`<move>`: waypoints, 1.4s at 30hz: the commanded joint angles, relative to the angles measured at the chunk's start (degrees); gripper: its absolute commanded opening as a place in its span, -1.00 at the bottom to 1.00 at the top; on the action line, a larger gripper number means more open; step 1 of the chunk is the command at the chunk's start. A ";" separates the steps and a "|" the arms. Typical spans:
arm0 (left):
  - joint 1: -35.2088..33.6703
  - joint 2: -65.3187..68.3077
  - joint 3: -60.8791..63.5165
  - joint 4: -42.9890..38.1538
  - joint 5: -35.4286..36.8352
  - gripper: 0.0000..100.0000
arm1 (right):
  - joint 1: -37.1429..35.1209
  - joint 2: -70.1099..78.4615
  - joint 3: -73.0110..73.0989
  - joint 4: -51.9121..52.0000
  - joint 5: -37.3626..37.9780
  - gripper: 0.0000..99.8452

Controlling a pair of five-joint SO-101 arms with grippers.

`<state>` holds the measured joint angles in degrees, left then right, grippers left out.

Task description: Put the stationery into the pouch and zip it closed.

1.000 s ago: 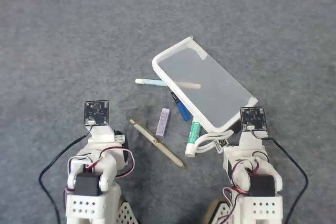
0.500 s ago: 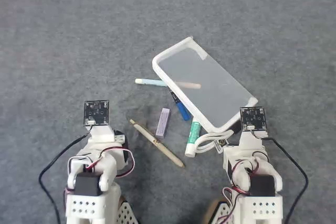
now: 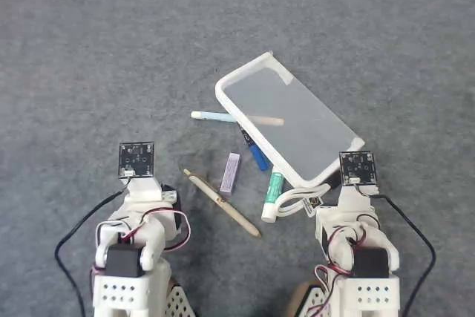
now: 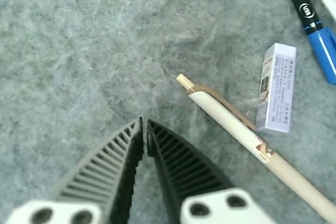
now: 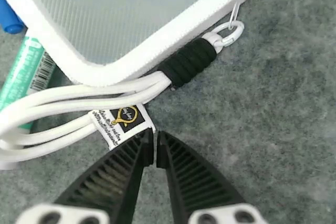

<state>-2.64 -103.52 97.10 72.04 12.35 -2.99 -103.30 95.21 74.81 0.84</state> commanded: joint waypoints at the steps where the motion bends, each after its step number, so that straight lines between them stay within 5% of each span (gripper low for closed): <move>1: -0.18 -0.97 -0.57 0.26 -0.62 -0.98 | 0.66 -0.66 1.23 0.22 -0.09 -0.99; 22: 0.00 -1.05 -1.63 0.09 -1.32 -0.98 | 0.66 -0.66 1.23 0.22 -0.09 -0.99; 35: -2.99 -0.97 -4.62 -3.25 -25.76 -0.98 | 1.27 -0.66 0.70 0.31 0.00 -0.98; 42: -3.08 -0.97 -3.30 -4.57 -24.18 -0.98 | 13.32 -0.66 -13.10 -0.40 -0.44 -0.98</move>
<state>-5.36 -103.52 94.64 69.32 -12.09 6.86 -103.38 89.67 74.81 0.84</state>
